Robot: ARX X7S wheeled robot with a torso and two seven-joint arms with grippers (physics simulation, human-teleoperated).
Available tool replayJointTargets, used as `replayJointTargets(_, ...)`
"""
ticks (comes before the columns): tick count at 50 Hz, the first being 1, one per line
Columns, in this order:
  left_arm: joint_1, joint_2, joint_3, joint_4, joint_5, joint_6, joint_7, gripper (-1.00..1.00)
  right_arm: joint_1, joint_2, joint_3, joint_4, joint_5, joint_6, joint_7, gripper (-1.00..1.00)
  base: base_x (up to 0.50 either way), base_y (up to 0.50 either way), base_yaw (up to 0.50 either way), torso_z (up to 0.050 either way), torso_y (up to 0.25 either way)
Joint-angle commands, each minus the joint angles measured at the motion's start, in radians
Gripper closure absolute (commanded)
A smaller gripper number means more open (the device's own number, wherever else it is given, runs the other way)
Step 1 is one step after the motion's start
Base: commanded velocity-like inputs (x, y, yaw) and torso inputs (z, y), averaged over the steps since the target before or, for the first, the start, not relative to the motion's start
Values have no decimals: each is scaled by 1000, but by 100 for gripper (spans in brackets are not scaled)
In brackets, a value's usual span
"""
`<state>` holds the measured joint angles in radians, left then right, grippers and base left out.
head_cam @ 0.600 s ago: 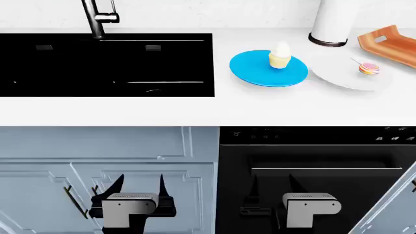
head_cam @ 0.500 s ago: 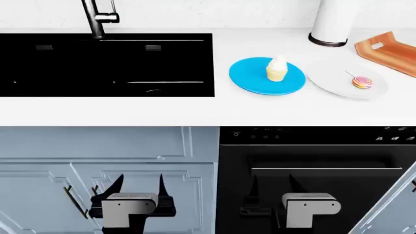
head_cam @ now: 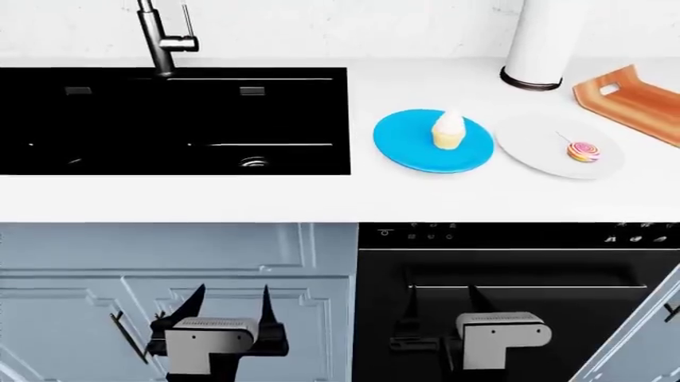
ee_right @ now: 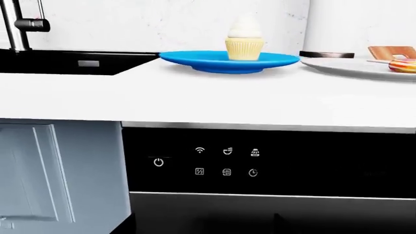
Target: Move the dessert items from the plate to the tray.
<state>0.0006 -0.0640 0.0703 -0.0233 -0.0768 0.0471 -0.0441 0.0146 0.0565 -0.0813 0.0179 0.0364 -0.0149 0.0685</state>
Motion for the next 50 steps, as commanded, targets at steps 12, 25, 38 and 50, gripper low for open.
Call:
replayJointTargets(12,10,-40,35,35,-77,-8,14,-100,-5,30,-39,-14,32,-3,30,-100,0,0,0,50,0)
replayJointTargets(25,-2,-44,57,2,-41,-13,-40,-100,-2,40,-46,-2,89,-32,22,-100,0,-258,0,12,0)
replayJointTargets(38,-3,-56,68,8,-56,-24,-54,-100,0,53,-63,-3,99,-32,38,-100,0,-500,0,0,0)
replayJointTargets(50,3,-65,80,10,-65,-20,-63,-100,-4,62,-76,-2,110,-40,49,-100,0,-500,0,0,0)
